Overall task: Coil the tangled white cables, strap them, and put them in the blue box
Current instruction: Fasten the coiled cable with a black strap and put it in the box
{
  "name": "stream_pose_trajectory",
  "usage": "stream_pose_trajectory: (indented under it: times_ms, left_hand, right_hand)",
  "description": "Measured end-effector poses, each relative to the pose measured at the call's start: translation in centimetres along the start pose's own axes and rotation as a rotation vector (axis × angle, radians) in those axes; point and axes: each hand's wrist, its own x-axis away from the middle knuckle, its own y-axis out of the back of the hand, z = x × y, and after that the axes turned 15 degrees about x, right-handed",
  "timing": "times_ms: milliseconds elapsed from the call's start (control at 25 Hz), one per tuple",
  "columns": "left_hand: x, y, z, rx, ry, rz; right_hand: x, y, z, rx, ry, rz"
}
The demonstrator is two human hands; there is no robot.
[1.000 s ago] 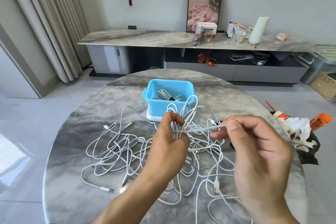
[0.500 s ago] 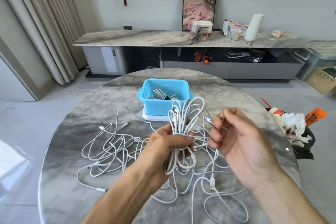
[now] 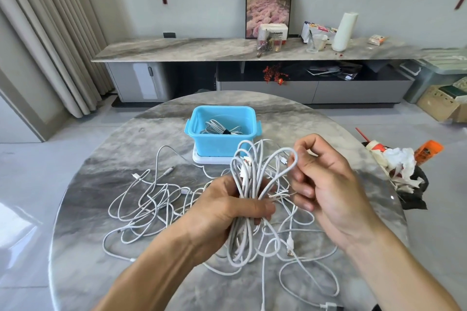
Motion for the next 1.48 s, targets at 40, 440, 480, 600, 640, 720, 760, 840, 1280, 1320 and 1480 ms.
stream_pose_trajectory:
  times_ms: [40,440,480,600,640,720,760,840,1280,1320,1480]
  left_hand:
    - [0.0,0.0,0.0,-0.008,0.0,-0.037]
    - [-0.3,0.9,-0.7,-0.002,0.057,-0.06]
    - [-0.3,0.9,-0.6,-0.016,0.057,-0.049]
    - [-0.3,1.0,-0.1,-0.121,-0.002,-0.085]
    - [-0.2,1.0,0.1,-0.155,-0.013,-0.096]
    - [-0.1,1.1,0.3,-0.214,-0.015,-0.096]
    - [0.0,1.2,0.3,-0.235,-0.006,-0.09]
    - [0.1,1.5,0.0,-0.228,0.016,-0.074]
    - [0.5,2.5,-0.7,-0.088,0.008,-0.063]
    - [0.4,2.6,-0.7,-0.087,-0.001,-0.072]
    - [0.0,3.0,-1.0,-0.08,0.029,-0.051]
  right_hand:
    - [0.0,-0.1,-0.1,0.017,0.016,0.006]
    - [0.2,0.1,-1.7,0.66,0.373,-0.01]
    - [0.2,0.0,-2.1,0.864,0.424,0.008]
    - [0.0,-0.5,-3.0,1.162,0.434,0.116]
    - [-0.1,-0.6,-3.2,1.194,0.437,0.133]
    - [-0.2,-0.3,-3.3,1.191,0.456,0.153]
    - [-0.2,-0.1,-3.3,1.182,0.456,0.174]
    - [-0.1,0.2,-2.9,1.142,0.446,0.218]
    - [0.1,0.2,-2.0,1.082,0.533,0.189]
    - [0.0,0.2,-2.1,1.072,0.526,0.19]
    - [-0.9,0.7,-3.0,0.938,0.386,0.222]
